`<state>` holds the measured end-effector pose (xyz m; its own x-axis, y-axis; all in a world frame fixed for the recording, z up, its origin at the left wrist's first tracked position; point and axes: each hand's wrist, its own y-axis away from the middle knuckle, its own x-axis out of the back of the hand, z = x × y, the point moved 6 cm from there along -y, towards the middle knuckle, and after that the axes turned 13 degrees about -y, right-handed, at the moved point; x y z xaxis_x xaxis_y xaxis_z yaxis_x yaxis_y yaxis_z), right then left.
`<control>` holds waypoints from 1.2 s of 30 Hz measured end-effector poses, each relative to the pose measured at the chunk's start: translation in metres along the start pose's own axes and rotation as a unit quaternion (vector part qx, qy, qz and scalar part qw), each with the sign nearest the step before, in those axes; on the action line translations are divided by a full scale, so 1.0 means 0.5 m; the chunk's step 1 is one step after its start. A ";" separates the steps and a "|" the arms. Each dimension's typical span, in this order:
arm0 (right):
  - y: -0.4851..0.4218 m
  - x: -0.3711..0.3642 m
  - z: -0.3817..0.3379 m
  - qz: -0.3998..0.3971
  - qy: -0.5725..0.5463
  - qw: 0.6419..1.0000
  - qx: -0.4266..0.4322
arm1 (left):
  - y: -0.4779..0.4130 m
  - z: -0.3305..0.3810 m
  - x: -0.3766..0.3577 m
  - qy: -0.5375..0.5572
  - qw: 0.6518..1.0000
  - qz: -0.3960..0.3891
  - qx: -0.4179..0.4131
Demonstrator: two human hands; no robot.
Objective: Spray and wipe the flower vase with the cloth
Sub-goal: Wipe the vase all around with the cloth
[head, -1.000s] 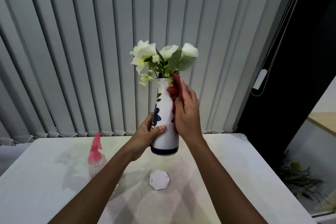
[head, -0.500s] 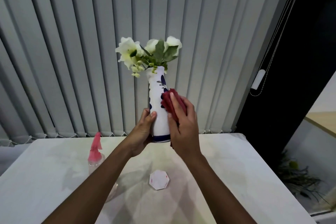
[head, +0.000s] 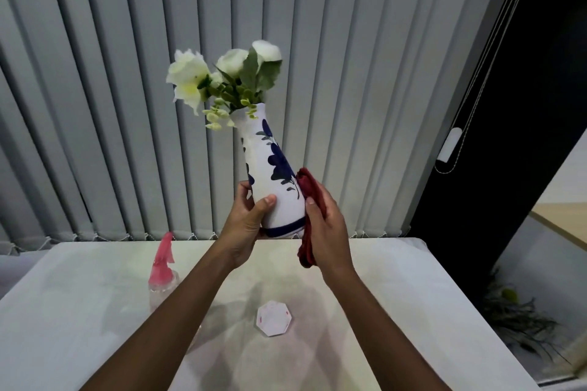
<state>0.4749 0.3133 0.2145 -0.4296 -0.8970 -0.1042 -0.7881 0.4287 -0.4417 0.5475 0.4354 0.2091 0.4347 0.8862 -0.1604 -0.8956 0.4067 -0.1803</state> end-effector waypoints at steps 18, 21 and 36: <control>-0.008 0.019 -0.034 -0.014 -0.024 0.996 -0.080 | 0.008 -0.011 -0.026 0.022 0.999 -0.045 0.016; 0.026 0.023 -0.049 0.022 0.067 0.997 0.024 | 0.005 -0.011 -0.021 0.002 0.998 -0.047 0.043; -0.026 0.016 -0.085 -0.012 0.046 0.999 0.021 | 0.011 -0.016 -0.031 -0.031 0.998 -0.052 0.021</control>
<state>0.4631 0.3054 0.2572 -0.4515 -0.8922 -0.0126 -0.7795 0.4013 -0.4810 0.5368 0.4221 0.2030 0.5194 0.8505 -0.0830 -0.8501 0.5042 -0.1521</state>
